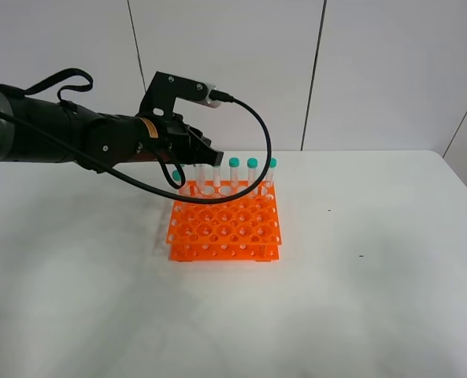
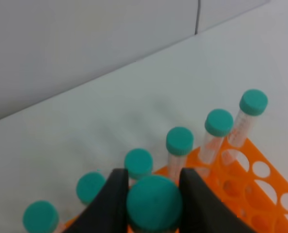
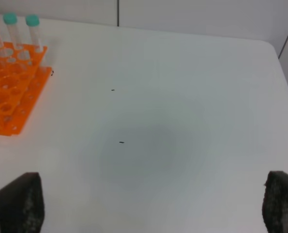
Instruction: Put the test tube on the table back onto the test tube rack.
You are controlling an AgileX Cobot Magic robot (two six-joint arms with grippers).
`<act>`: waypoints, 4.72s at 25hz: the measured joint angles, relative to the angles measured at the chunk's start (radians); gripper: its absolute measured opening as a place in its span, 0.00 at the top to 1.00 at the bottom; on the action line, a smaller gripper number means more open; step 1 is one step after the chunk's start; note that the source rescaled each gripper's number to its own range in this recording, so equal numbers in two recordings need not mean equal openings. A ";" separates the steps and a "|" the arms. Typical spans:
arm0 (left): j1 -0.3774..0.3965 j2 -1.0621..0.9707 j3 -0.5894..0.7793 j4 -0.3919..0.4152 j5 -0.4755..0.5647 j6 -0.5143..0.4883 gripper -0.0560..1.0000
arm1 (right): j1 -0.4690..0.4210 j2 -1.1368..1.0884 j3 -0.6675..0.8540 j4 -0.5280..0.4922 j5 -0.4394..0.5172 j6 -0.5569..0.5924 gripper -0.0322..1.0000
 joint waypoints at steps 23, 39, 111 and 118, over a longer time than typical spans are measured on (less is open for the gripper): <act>0.030 0.128 0.000 0.000 -0.082 0.000 0.94 | 0.000 0.000 0.000 0.005 0.000 0.000 0.00; 0.030 0.168 0.053 0.000 -0.186 0.000 0.94 | 0.000 0.000 0.000 0.007 0.000 0.000 0.00; 0.472 0.073 -0.423 -0.197 1.298 0.125 0.00 | 0.000 0.000 0.000 0.008 0.000 0.000 0.00; 0.507 0.073 -0.423 -0.183 1.390 0.129 0.01 | 0.000 0.000 0.000 0.008 0.000 0.000 0.00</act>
